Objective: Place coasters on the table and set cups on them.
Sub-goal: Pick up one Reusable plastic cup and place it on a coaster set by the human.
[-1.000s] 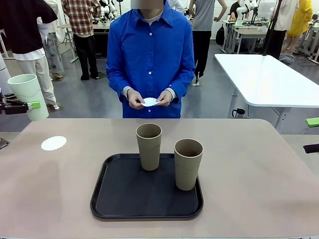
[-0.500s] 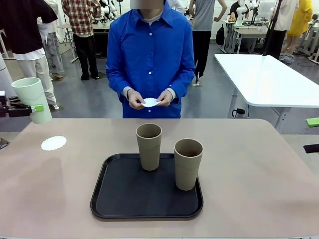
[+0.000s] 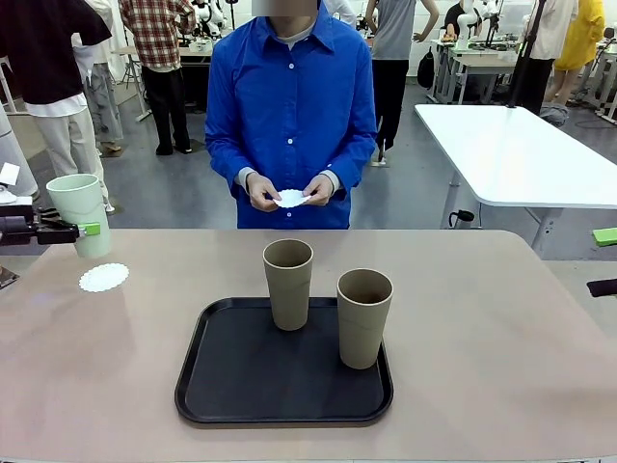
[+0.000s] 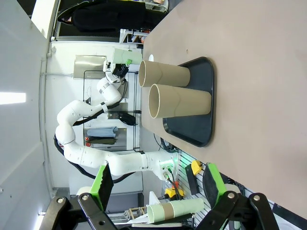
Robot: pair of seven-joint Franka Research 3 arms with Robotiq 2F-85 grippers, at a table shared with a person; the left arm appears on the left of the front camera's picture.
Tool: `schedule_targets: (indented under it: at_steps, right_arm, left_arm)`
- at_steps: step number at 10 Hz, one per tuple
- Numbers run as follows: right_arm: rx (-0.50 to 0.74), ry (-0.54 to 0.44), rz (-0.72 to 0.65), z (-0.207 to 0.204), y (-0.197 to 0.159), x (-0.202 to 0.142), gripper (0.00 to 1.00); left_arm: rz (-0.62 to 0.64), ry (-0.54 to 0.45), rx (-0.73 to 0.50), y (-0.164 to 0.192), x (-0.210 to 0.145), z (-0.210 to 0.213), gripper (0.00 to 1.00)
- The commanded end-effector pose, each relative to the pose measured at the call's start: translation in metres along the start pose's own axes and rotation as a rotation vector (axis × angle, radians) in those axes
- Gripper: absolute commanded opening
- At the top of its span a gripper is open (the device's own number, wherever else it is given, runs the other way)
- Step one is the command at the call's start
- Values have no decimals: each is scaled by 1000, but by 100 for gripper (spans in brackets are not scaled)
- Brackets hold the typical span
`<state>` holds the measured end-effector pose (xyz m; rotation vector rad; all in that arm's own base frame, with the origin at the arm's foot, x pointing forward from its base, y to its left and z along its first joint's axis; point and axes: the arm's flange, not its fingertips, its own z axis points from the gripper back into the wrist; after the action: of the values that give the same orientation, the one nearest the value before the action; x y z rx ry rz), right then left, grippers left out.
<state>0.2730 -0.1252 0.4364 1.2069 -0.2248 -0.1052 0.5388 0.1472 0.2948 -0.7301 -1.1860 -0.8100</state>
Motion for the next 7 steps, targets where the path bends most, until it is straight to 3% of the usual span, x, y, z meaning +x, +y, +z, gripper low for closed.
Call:
schedule_targets:
  at_steps: [1, 7]
  right_arm:
    - [22, -5, 15, -1, 1, 2, 100]
    - [22, -5, 15, -1, 1, 2, 100]
  left_arm:
    - [-3, -21, -4, 6, -9, 0, 85]
    - [10, -23, -98, -5, -39, -5, 85]
